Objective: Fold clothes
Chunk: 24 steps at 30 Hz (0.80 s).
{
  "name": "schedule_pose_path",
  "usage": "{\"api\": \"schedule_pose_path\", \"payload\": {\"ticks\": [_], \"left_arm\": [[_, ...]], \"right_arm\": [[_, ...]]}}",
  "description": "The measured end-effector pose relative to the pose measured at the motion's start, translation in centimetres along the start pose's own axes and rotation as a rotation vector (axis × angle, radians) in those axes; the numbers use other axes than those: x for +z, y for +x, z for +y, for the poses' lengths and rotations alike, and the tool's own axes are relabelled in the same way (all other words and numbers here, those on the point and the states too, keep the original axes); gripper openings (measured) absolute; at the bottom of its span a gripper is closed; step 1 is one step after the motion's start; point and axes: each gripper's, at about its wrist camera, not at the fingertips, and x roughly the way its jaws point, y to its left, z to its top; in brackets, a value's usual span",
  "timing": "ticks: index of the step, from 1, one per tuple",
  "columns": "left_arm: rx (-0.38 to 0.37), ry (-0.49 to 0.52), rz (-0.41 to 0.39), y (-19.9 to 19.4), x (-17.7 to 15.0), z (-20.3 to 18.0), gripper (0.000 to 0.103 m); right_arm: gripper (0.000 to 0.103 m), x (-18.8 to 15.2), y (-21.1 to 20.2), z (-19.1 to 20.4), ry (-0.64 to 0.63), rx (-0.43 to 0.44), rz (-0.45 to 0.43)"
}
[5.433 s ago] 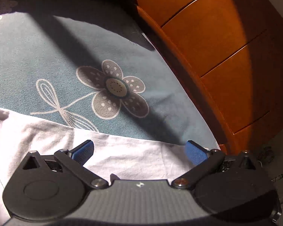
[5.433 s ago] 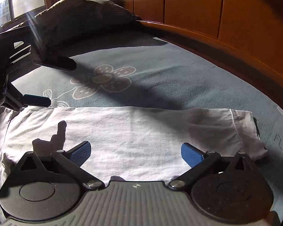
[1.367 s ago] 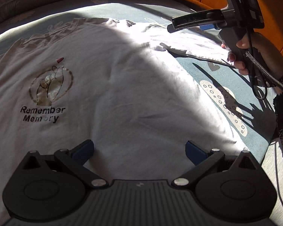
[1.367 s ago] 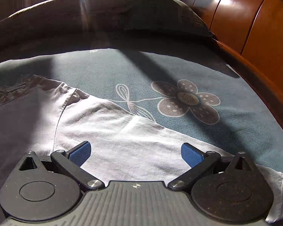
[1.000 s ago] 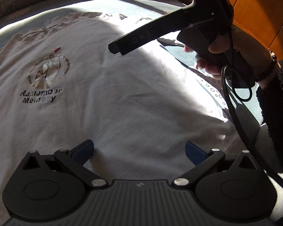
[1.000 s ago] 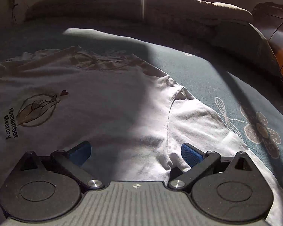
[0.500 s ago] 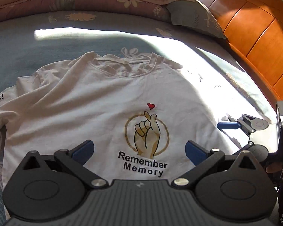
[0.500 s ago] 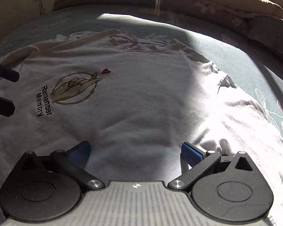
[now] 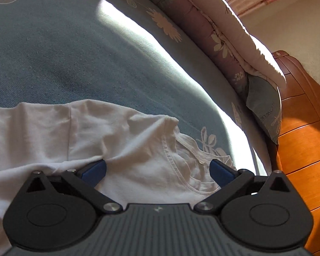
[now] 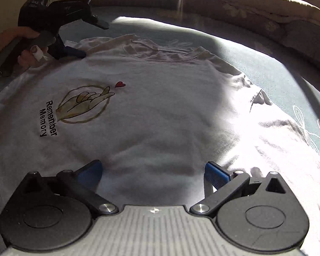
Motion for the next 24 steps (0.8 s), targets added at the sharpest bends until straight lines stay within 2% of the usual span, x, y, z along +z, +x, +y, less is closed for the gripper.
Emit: {"api": "schedule_pose_path", "payload": {"ticks": [3,5,6,11,14,15,16,18,21,24], "left_arm": [[-0.003,0.150,-0.032,-1.5,1.1,-2.2,0.102],[0.021,0.237,-0.050,-2.7,1.8,-2.7,0.102],[0.027,0.247,-0.043,-3.2,2.1,-2.5,0.102],[-0.032,0.130,0.026,-3.8,2.3,0.7,0.101],[0.026,0.064,0.055,-2.4,2.3,2.8,0.101],[0.025,0.049,0.045,-2.0,2.5,3.3,0.101],[0.015,0.061,-0.003,-2.0,2.8,3.5,0.101],[0.117,0.128,-0.075,-1.3,3.8,3.2,0.099],[0.180,0.142,-0.097,-0.8,5.4,2.5,0.098],[0.116,0.151,-0.081,-2.3,5.5,1.1,0.096]], "right_arm": [[0.103,-0.2,0.0,0.0,-0.007,0.005,-0.015],[0.103,-0.2,0.0,0.0,-0.009,0.007,-0.021],[0.103,-0.3,0.1,0.0,-0.009,0.008,-0.022],[0.103,-0.3,0.2,0.0,-0.004,0.004,-0.028],[0.103,-0.3,0.2,0.0,-0.002,0.002,-0.033],[0.103,-0.3,0.3,0.0,-0.002,0.002,-0.035],[0.103,-0.3,0.3,0.0,-0.001,0.002,-0.037],[0.103,-0.4,0.3,0.0,-0.001,0.002,-0.042],[0.103,-0.4,0.3,-0.1,-0.002,0.005,-0.050],[0.103,-0.5,0.3,-0.1,-0.003,0.006,-0.055]]}}
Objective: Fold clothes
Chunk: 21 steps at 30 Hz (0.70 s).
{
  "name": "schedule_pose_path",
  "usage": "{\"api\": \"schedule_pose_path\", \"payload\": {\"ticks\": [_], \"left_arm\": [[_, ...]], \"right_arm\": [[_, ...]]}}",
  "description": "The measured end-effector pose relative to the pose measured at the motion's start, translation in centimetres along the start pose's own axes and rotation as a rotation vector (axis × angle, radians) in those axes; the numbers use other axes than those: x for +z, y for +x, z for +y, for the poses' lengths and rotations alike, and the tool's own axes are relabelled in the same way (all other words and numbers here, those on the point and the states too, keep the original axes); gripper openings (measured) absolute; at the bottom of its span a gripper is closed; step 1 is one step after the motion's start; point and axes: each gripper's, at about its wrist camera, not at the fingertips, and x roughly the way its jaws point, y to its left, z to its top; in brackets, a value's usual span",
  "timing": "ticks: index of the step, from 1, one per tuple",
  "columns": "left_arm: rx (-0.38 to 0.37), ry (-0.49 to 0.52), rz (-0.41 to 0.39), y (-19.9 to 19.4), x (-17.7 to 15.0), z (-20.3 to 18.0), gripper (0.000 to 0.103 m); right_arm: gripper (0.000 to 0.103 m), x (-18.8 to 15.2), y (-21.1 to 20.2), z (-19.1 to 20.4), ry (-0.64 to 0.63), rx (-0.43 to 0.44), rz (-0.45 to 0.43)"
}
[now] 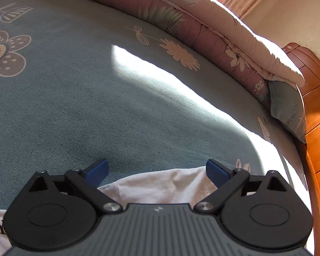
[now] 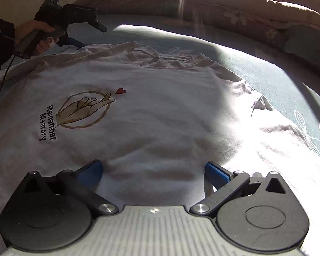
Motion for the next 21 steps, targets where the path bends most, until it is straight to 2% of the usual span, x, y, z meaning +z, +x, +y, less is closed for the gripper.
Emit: {"api": "schedule_pose_path", "payload": {"ticks": [2,4,6,7,10,11,16,18,19,21], "left_arm": [[-0.099,-0.027,0.036,-1.2,-0.6,-0.5,0.097],[-0.151,-0.056,0.136,-1.2,-1.8,-0.8,0.098],[-0.081,-0.045,0.214,-0.1,-2.7,-0.9,0.098],[-0.037,-0.034,0.223,0.5,-3.0,-0.7,0.098],[0.081,0.035,0.099,1.7,-2.3,-0.4,0.098],[0.098,0.039,0.076,2.2,-1.9,-0.2,0.098],[0.200,0.081,0.023,2.2,-0.2,-1.2,0.098],[0.133,0.055,-0.002,0.4,-0.4,-1.3,0.098],[0.067,0.025,-0.009,-0.5,-0.7,-1.4,0.098],[-0.055,-0.028,0.037,-1.2,-1.8,-1.5,0.100]], "right_arm": [[0.103,0.0,0.0,0.0,-0.001,0.000,-0.002],[0.103,0.0,0.0,0.0,-0.001,-0.002,-0.003],[0.103,0.0,0.0,0.1,-0.001,-0.003,-0.004],[0.103,0.0,0.0,0.1,0.000,-0.004,-0.004],[0.103,0.0,0.0,0.1,0.001,-0.004,-0.006],[0.103,0.0,0.1,0.1,0.000,-0.004,-0.007],[0.103,-0.1,0.1,0.0,-0.002,0.000,-0.013],[0.103,-0.1,0.1,0.0,-0.004,0.000,-0.014],[0.103,-0.1,0.1,0.0,-0.004,-0.001,-0.014],[0.103,-0.1,0.1,0.1,-0.005,-0.003,-0.012]]}}
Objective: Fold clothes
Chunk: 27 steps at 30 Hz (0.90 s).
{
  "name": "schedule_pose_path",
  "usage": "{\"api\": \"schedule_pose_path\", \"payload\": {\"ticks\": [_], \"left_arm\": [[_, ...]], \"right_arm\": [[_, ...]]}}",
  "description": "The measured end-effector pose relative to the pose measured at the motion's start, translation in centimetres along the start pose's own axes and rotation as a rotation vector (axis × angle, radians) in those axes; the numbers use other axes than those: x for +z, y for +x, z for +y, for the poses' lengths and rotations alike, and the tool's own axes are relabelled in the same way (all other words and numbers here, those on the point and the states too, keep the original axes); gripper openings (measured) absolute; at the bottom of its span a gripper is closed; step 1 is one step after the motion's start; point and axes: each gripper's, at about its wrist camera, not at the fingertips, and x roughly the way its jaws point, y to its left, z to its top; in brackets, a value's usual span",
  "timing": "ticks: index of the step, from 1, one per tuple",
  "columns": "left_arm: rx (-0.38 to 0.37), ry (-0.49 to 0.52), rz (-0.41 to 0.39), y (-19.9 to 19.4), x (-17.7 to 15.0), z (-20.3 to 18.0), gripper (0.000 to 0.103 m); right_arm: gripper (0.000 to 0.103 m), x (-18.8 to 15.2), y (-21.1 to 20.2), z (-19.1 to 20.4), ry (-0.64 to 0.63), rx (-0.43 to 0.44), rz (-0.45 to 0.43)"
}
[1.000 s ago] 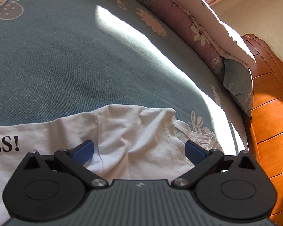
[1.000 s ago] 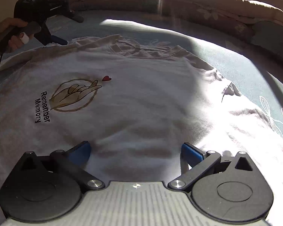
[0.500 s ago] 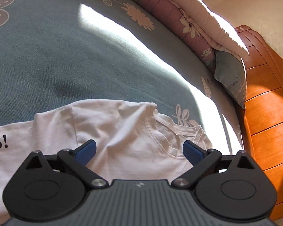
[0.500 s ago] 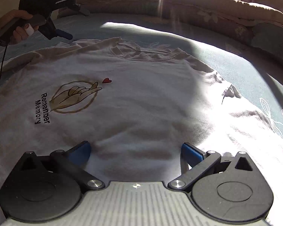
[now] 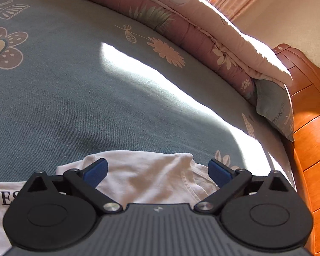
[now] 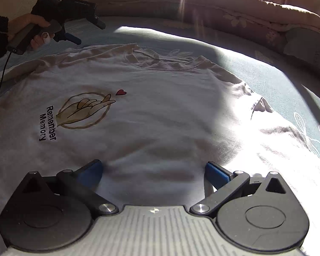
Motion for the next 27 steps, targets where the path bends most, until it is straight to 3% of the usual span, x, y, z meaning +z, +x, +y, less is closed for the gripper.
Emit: {"api": "schedule_pose_path", "payload": {"ticks": [1,2,5,8,13,15,17,19,22,25,27], "left_arm": [[-0.060,-0.025,0.025,-0.3,-0.6,0.0,0.100],[-0.075,-0.037,0.058,0.0,-1.1,-0.1,0.100],[0.027,-0.012,0.089,1.9,-1.9,0.5,0.099],[0.021,-0.023,-0.007,3.1,-1.1,1.6,0.099],[0.109,0.023,-0.014,4.0,1.0,-0.2,0.099],[0.089,0.038,-0.027,3.0,0.6,-1.3,0.099],[-0.022,0.041,-0.009,2.1,-0.3,-2.1,0.100],[-0.077,0.043,0.055,2.8,-1.1,-3.0,0.100],[0.006,0.085,0.083,5.1,-1.4,-3.5,0.100],[0.014,0.060,0.013,6.9,-0.4,-2.6,0.102],[0.063,0.100,0.005,7.9,0.7,-3.6,0.102]], "right_arm": [[0.103,0.0,0.0,0.0,0.000,0.000,0.000],[0.103,0.0,0.0,0.0,0.000,0.000,0.000],[0.103,0.0,0.1,0.1,0.002,-0.001,-0.001],[0.103,-0.1,0.1,0.0,0.003,-0.001,-0.002],[0.103,-0.2,0.1,0.0,0.002,0.001,-0.005],[0.103,-0.2,0.1,0.0,0.002,0.000,-0.004],[0.103,-0.2,0.1,0.0,0.001,-0.001,-0.004],[0.103,-0.1,0.1,0.1,0.001,-0.002,-0.004],[0.103,-0.1,0.1,0.2,0.001,-0.004,-0.004],[0.103,0.0,0.2,0.2,0.001,-0.003,-0.004],[0.103,0.0,0.1,0.1,0.001,-0.003,-0.005]]}}
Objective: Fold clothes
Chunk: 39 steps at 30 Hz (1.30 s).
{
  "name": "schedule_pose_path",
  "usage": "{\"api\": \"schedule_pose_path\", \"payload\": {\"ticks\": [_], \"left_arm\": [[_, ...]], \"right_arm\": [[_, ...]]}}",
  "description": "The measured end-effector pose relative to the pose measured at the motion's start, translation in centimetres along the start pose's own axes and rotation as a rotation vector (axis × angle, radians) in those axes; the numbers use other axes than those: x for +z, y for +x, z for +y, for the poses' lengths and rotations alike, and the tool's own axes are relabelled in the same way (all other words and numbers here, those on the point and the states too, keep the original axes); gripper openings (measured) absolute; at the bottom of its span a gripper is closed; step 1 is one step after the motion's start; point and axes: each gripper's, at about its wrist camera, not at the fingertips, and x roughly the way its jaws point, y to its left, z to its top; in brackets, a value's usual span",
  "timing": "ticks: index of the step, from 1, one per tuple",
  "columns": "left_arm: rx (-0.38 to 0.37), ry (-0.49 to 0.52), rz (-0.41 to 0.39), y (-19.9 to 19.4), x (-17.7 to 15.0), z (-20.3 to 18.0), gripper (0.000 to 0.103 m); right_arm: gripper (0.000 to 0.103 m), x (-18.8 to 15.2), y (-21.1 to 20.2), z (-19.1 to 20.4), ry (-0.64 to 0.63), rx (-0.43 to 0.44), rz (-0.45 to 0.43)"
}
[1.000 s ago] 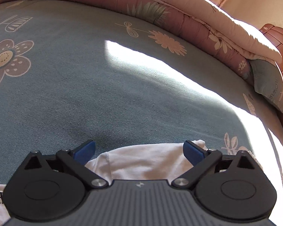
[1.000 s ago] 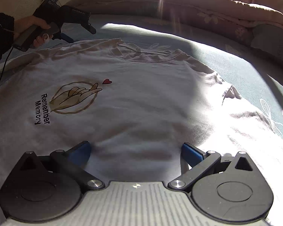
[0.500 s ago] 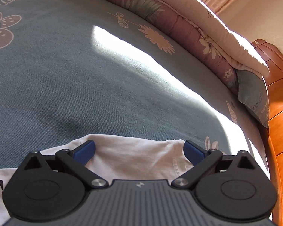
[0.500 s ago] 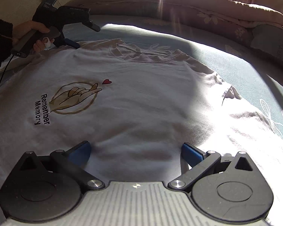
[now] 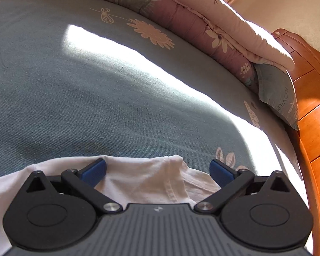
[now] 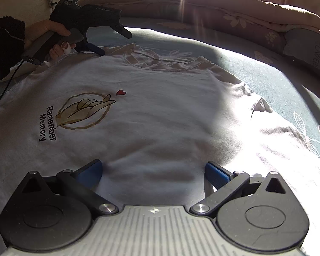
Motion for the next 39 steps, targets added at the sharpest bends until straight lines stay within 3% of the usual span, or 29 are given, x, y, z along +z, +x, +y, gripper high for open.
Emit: {"api": "schedule_pose_path", "payload": {"ticks": [4,8,10,12,16,20,22,26,29,31,33,35,39], "left_arm": [[0.036,0.016,0.006,-0.5,0.7,-1.8,0.101],[-0.129,0.003,0.046,-1.9,-1.2,-3.2,0.102],[-0.154,0.005,0.103,-0.9,-1.9,-3.6,0.102],[-0.093,0.016,0.110,0.6,-1.9,-3.4,0.102],[0.005,0.049,0.027,2.5,-0.3,-3.7,0.102],[0.062,0.173,0.055,2.2,-0.1,-6.8,0.101],[0.019,0.223,0.033,0.5,-1.1,-8.0,0.101],[-0.072,0.271,0.144,-0.1,-4.2,-10.6,0.102],[-0.043,0.427,0.191,1.3,-7.3,-13.7,0.102],[0.037,0.588,0.167,2.5,-9.4,-15.7,0.102],[0.061,0.666,0.137,3.6,-10.3,-16.7,0.103],[0.041,0.628,0.115,4.5,-9.4,-16.6,0.103],[0.093,0.550,0.090,6.2,-6.3,-17.0,0.102]], "right_arm": [[0.103,0.0,-0.1,0.0,-0.001,0.000,-0.002],[0.103,0.0,-0.1,0.1,-0.003,-0.006,0.001],[0.103,0.0,-0.1,0.1,-0.003,-0.007,0.001],[0.103,0.0,-0.1,0.1,-0.003,-0.007,0.002],[0.103,0.0,-0.1,0.1,-0.003,-0.006,0.002],[0.103,0.0,-0.1,0.1,-0.004,-0.005,0.001],[0.103,0.0,-0.1,0.1,-0.004,-0.008,0.002],[0.103,0.0,-0.1,0.2,-0.004,-0.011,0.004],[0.103,0.1,-0.1,0.2,-0.003,-0.011,0.005],[0.103,0.1,-0.1,0.2,-0.003,-0.011,0.005],[0.103,0.1,-0.1,0.2,-0.004,-0.011,0.005],[0.103,0.1,-0.1,0.2,-0.005,-0.011,0.004],[0.103,0.0,-0.1,0.1,-0.005,-0.010,0.003]]}}
